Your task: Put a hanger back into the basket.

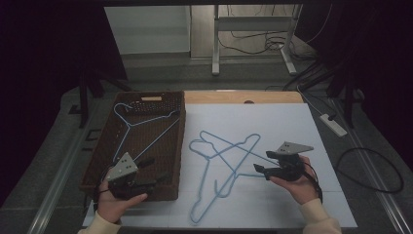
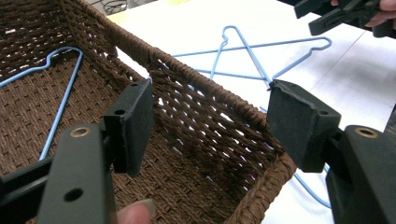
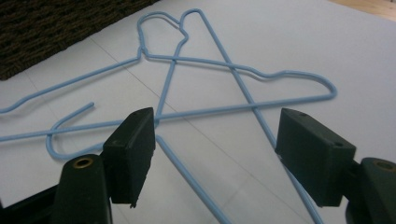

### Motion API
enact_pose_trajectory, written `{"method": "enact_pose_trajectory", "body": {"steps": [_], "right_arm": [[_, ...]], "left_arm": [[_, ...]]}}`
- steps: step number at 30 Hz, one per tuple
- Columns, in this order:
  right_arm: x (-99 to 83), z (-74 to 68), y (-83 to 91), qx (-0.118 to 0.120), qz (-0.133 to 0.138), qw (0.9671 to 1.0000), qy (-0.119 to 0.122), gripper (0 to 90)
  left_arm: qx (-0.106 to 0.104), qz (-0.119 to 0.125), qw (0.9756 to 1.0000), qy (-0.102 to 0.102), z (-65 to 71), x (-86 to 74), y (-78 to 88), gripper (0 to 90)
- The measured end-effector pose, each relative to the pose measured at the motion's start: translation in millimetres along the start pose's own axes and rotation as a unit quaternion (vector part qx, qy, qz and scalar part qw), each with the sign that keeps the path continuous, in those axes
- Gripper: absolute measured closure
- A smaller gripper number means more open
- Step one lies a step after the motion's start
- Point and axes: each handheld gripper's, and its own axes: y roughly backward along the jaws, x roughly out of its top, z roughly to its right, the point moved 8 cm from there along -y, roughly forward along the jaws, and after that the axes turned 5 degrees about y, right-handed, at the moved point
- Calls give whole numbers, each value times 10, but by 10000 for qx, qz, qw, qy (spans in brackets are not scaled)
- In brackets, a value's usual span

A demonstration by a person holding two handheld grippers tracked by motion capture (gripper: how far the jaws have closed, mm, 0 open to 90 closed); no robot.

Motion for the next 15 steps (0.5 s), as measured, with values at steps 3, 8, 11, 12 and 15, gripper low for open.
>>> {"method": "enact_pose_trajectory", "body": {"steps": [3, 8, 11, 12, 15], "right_arm": [[56, -10, -94, 103, -42, 9999, -59, 318], [125, -2, -315, 237, -323, 9991, -123, 415], [145, 2, -474, 275, -672, 9973, -91, 596], [143, -4, -528, 300, -816, 9962, -72, 671], [133, -28, -689, 410, -1183, 9920, -137, 821]], "left_arm": [[-10, -3, 10000, -1, 10, 0, -6, 332], [-18, -36, 10000, -23, 22, -10, -18, 332], [-14, -31, 10000, -28, 23, -8, -14, 332], [-10, -30, 10000, -27, 20, -8, -11, 333], [9, -22, 10000, -18, 16, -7, -2, 334]]}}
